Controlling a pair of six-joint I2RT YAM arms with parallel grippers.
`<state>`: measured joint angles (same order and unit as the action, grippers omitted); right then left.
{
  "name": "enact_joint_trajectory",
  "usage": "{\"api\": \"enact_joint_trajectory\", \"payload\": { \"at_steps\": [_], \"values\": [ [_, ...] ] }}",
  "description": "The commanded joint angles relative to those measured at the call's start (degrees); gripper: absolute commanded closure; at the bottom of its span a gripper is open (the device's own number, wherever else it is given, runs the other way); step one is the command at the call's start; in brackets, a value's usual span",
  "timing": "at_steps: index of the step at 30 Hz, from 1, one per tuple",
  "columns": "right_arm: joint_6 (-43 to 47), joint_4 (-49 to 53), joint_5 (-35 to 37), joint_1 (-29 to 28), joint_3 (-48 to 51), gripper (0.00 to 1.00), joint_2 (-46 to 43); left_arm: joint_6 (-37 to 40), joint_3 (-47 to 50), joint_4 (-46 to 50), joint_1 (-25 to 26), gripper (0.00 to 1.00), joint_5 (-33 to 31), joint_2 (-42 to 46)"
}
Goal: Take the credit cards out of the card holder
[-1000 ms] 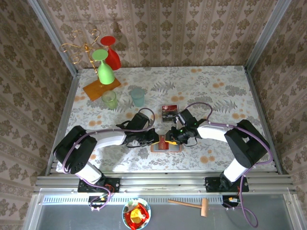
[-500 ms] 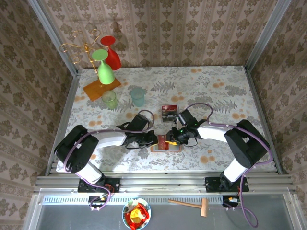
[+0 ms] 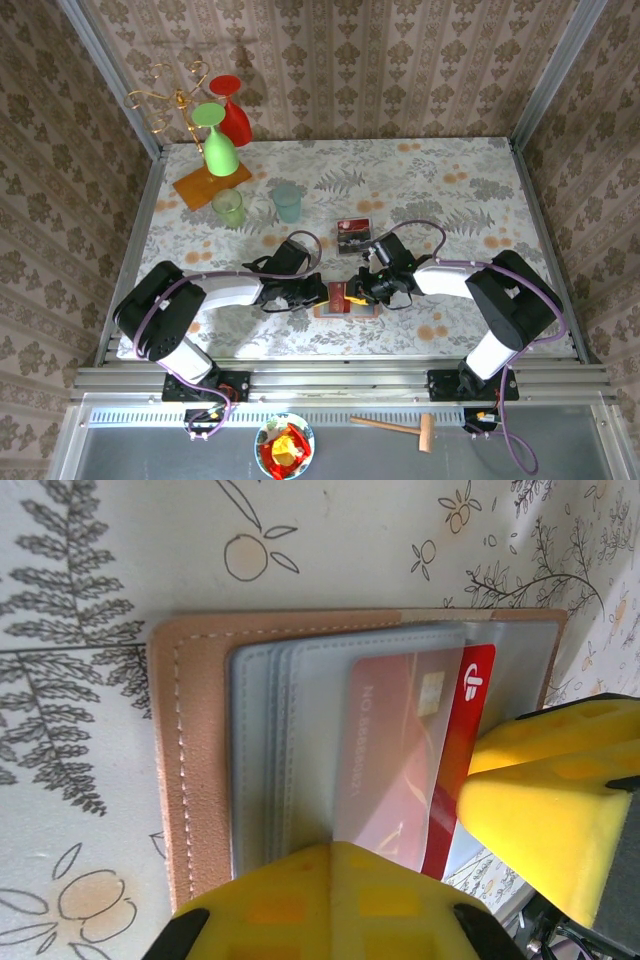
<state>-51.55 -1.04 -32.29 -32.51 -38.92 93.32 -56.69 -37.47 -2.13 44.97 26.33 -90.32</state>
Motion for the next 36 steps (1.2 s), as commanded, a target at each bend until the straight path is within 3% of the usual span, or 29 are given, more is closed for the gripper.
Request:
{"api": "enact_joint_trajectory", "payload": {
  "at_steps": [1, 19, 36],
  "values": [
    [-1.36, -1.73, -1.91, 0.33, 0.74, 0.79, -0.74, 1.14, 1.35, 1.3, 0.18, 0.94, -0.85, -1.01],
    [-2.09, -5.39, -2.04, 0.83, 3.05, 0.87, -1.29, 0.92, 1.42, 1.68, 0.14, 0.93, -0.84, -0.75],
    [8.9, 14.48, 4.72, 3.24, -0.73, 0.91, -9.06, 0.71, 1.61, 0.84, 0.12, 0.92, -0.66, -0.76]
  ]
}}
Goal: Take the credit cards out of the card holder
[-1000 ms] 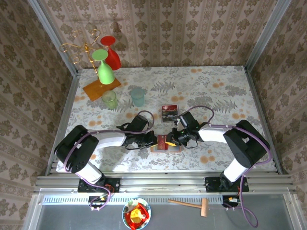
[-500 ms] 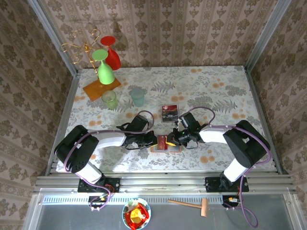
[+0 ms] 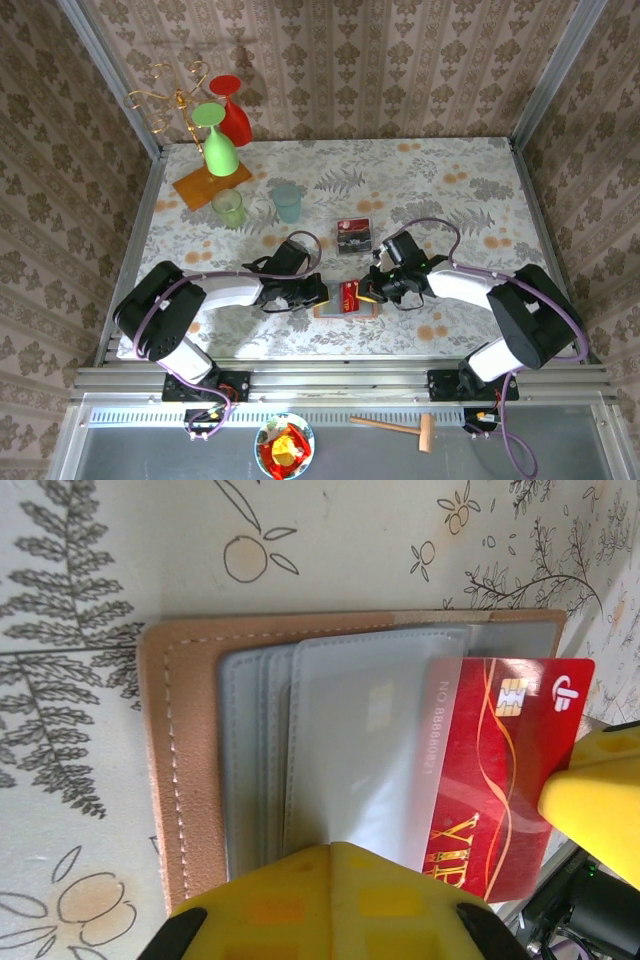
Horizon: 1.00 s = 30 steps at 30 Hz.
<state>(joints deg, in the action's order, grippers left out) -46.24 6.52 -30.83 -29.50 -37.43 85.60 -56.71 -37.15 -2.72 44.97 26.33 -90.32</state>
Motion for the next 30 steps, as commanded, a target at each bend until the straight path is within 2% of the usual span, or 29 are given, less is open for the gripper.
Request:
{"api": "enact_joint_trajectory", "payload": {
  "at_steps": [1, 13, 23, 30],
  "values": [
    [4.07, 7.86, 3.56, 0.21, -2.62, 0.91, -1.51, 0.7, 1.35, 1.32, 0.16, 0.92, -0.58, -0.74],
    [7.12, 13.41, 6.92, 0.23, -5.28, 0.9, -1.99, 0.73, 1.46, 0.72, 0.12, 0.91, -0.22, -0.93],
    [6.97, 13.02, 6.64, 0.01, -5.77, 0.89, -1.86, 0.58, 1.57, 0.48, 0.18, 0.91, -0.14, -0.94],
    [4.61, 10.21, 4.75, -1.24, -5.64, 0.82, -0.88, 0.59, 1.46, 0.5, 0.18, 0.9, -0.05, -1.02]
  ]
}}
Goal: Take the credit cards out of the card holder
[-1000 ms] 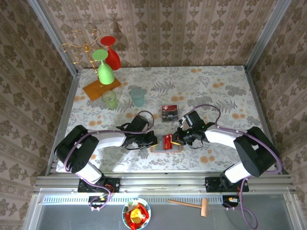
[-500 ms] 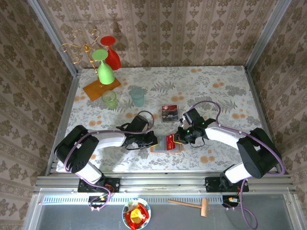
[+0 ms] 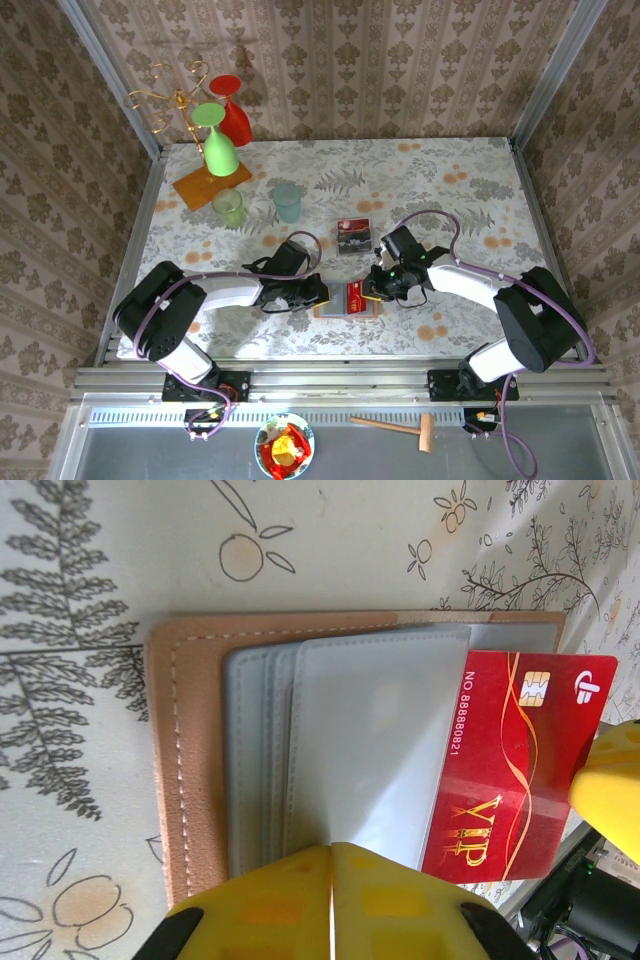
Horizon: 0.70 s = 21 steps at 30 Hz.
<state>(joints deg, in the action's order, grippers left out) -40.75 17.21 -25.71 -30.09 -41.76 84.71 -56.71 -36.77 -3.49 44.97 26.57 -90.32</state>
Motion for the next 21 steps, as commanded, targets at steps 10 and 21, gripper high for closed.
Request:
{"api": "enact_joint_trajectory", "payload": {
  "at_steps": [10, 21],
  "values": [
    [-3.17, -1.22, 0.1, -1.55, -0.09, 0.81, -1.55, 0.36, 1.53, 0.32, 0.12, 0.9, -0.17, -1.43],
    [-3.43, -1.35, 0.53, -1.64, 0.19, 0.88, -1.44, 0.19, 1.62, 0.23, 0.03, 0.9, 0.06, -1.08]
  ]
}}
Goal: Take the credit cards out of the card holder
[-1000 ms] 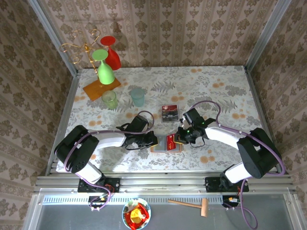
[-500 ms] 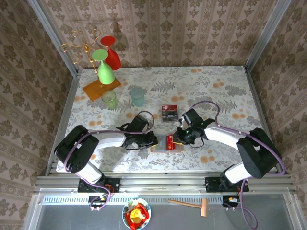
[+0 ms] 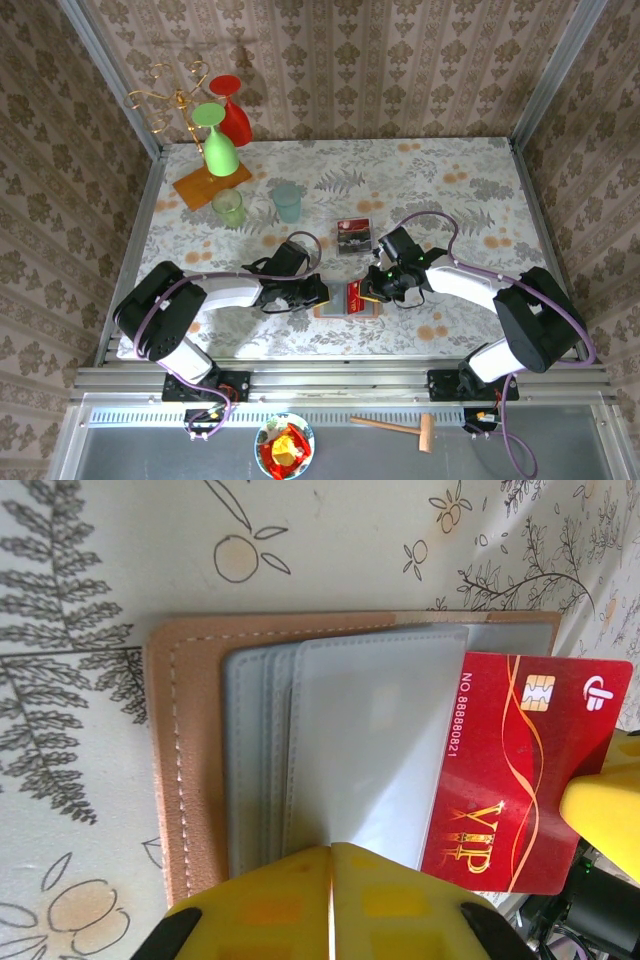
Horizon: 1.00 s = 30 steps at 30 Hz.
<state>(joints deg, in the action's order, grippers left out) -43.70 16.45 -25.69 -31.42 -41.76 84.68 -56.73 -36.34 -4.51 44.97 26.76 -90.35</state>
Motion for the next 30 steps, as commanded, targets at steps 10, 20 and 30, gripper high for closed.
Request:
{"api": "enact_joint_trajectory", "payload": {
  "at_steps": [10, 20, 30],
  "values": [
    [0.58, 1.51, 1.02, -0.31, -0.68, 0.92, -3.78, -0.4, 1.96, 1.73, 0.18, 0.89, -0.85, 0.86],
    [2.28, 4.34, 1.83, -0.24, -2.13, 0.92, -4.53, -0.42, 0.88, 3.11, 0.28, 0.88, -1.34, 2.18],
    [11.86, 9.58, 2.84, -0.22, -6.19, 0.93, -5.41, 0.7, -2.28, 6.52, -0.04, 0.82, -1.55, 4.01]
  ]
}}
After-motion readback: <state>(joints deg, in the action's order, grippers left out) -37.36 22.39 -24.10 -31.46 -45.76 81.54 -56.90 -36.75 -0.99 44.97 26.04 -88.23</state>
